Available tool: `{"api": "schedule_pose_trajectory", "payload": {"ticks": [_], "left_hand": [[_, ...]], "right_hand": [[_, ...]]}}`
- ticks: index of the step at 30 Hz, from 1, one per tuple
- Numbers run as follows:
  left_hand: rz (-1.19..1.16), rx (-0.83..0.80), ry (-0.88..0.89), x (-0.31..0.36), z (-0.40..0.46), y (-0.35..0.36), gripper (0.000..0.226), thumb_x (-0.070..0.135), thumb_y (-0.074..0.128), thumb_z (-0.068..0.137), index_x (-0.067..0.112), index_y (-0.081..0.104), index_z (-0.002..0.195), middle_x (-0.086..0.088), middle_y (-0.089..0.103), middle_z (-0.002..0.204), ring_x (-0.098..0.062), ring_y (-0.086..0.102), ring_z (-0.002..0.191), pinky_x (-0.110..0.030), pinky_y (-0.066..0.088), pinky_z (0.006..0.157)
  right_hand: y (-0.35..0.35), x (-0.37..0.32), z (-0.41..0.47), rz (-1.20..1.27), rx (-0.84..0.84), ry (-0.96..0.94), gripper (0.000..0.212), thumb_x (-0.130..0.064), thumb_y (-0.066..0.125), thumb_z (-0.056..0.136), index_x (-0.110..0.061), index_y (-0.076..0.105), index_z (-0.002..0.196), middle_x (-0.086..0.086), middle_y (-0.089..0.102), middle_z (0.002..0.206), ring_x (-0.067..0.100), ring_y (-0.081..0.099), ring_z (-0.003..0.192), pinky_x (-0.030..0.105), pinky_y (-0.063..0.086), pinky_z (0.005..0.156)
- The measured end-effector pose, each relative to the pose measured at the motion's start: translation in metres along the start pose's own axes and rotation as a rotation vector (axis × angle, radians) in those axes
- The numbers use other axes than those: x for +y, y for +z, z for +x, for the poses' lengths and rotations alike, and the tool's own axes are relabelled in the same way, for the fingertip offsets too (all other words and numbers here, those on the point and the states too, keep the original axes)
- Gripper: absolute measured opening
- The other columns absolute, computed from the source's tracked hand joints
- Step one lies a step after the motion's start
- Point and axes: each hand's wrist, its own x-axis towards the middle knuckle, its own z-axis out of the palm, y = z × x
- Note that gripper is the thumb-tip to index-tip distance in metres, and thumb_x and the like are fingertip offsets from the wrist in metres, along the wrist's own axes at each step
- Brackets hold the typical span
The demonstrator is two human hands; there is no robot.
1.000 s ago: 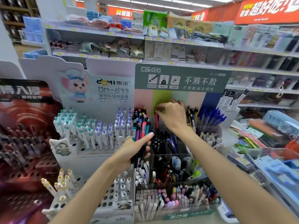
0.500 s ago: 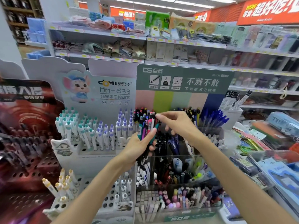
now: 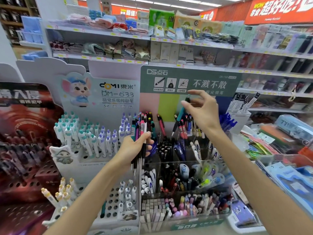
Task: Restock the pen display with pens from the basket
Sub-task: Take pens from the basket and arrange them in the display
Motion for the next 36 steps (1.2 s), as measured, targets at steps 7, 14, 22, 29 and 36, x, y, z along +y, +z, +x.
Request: {"api": "schedule_pose_trajectory", "payload": {"ticks": [7, 14, 22, 29, 36], "left_hand": [[0.009, -0.07, -0.066, -0.001, -0.003, 0.001, 0.024, 0.026, 0.064, 0.091, 0.003, 0.066, 0.099, 0.0, 0.069, 0.07, -0.009, 0.063, 0.055, -0.022, 0.051, 0.053], [0.01, -0.082, -0.055, 0.005, -0.004, -0.009, 0.026, 0.027, 0.064, 0.09, 0.003, 0.066, 0.101, 0.0, 0.07, 0.073, -0.008, 0.062, 0.057, -0.021, 0.05, 0.054], [0.079, -0.044, -0.046, 0.005, -0.004, -0.005, 0.031, 0.035, 0.062, 0.09, 0.006, 0.07, 0.082, -0.004, 0.069, 0.071, -0.008, 0.058, 0.054, -0.02, 0.048, 0.049], [-0.008, -0.078, -0.017, 0.005, -0.006, 0.004, 0.027, 0.024, 0.056, 0.095, 0.004, 0.062, 0.078, -0.002, 0.059, 0.063, -0.007, 0.049, 0.044, -0.017, 0.042, 0.041], [-0.022, -0.107, 0.02, 0.003, -0.006, 0.013, 0.024, 0.025, 0.057, 0.095, 0.003, 0.065, 0.094, 0.001, 0.071, 0.072, -0.004, 0.061, 0.053, -0.017, 0.051, 0.049]], "right_hand": [[0.038, -0.007, 0.019, -0.275, -0.086, -0.093, 0.029, -0.022, 0.079, 0.076, -0.013, 0.065, 0.099, 0.003, 0.072, 0.09, 0.012, 0.068, 0.079, 0.035, 0.057, 0.08], [0.041, -0.008, 0.01, -0.301, 0.009, -0.239, 0.027, -0.02, 0.077, 0.079, -0.013, 0.063, 0.101, 0.001, 0.072, 0.095, 0.013, 0.068, 0.081, 0.032, 0.057, 0.079], [0.056, -0.002, 0.019, -0.884, -0.318, -0.141, 0.034, -0.045, 0.074, 0.077, -0.014, 0.074, 0.091, 0.007, 0.07, 0.092, 0.029, 0.064, 0.09, 0.029, 0.043, 0.07], [0.053, 0.008, 0.03, -0.88, -0.524, -0.191, 0.03, -0.038, 0.073, 0.079, -0.019, 0.073, 0.102, 0.005, 0.071, 0.1, 0.028, 0.062, 0.098, 0.036, 0.045, 0.09], [0.061, 0.021, 0.014, -0.893, -0.313, -0.238, 0.028, -0.045, 0.068, 0.081, -0.019, 0.074, 0.09, 0.006, 0.072, 0.089, 0.028, 0.061, 0.093, 0.034, 0.031, 0.096]]}}
